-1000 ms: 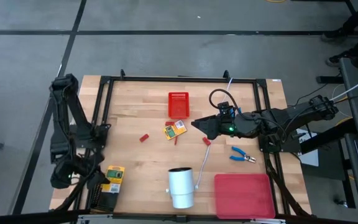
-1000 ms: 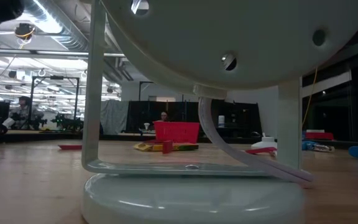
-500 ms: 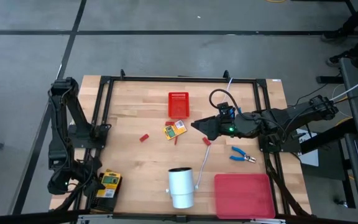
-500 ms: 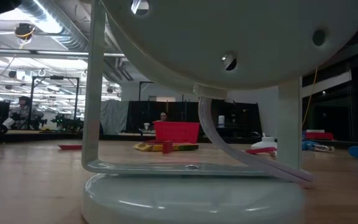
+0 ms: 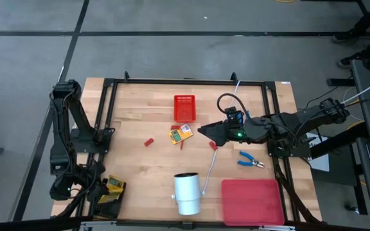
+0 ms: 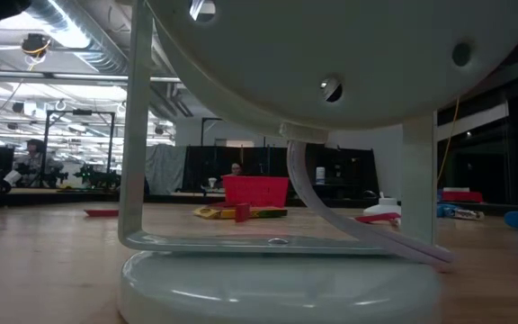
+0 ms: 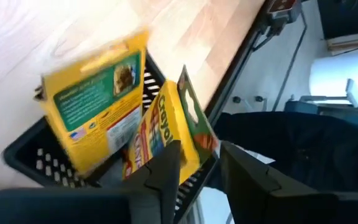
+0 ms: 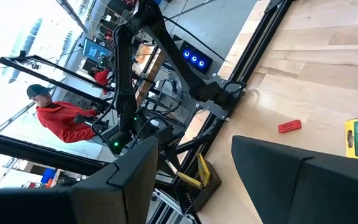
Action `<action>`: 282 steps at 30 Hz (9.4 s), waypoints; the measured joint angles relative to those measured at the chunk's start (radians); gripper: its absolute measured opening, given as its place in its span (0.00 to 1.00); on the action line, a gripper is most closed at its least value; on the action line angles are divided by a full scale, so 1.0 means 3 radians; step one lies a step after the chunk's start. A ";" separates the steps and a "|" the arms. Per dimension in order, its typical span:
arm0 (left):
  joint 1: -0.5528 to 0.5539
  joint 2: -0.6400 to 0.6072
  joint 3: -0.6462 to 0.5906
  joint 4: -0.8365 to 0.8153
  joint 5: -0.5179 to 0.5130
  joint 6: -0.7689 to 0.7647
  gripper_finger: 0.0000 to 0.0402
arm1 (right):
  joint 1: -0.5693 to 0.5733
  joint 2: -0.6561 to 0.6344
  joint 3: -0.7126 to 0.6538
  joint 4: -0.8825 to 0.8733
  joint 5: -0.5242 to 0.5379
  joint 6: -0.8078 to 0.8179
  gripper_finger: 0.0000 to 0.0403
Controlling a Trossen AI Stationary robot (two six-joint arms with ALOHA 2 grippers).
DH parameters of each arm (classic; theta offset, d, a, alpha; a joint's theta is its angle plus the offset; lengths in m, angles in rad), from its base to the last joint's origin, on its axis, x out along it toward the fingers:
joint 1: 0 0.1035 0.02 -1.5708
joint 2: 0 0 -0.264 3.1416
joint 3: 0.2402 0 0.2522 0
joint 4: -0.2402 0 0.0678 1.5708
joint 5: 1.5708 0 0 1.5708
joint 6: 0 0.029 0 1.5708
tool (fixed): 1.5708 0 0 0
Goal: Pick & Place School Supplies
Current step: Put the yellow box crayon into the black bin
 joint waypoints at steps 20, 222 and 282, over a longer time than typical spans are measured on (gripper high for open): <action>0.0008 -0.0204 0.0000 -0.0523 -0.0366 0.0058 0.24 | -0.0001 0.0000 0.0000 0.0016 0.0064 -0.0010 0.53; 0.5904 0.0117 -0.0343 0.2285 0.3948 0.3993 0.00 | -0.0126 0.0118 0.0001 -0.0833 -0.0410 -0.0237 0.53; 0.6203 0.1415 -0.1101 0.3437 0.2920 0.3498 0.44 | -0.0057 0.0121 0.0001 -0.0810 -0.0327 -0.0137 0.53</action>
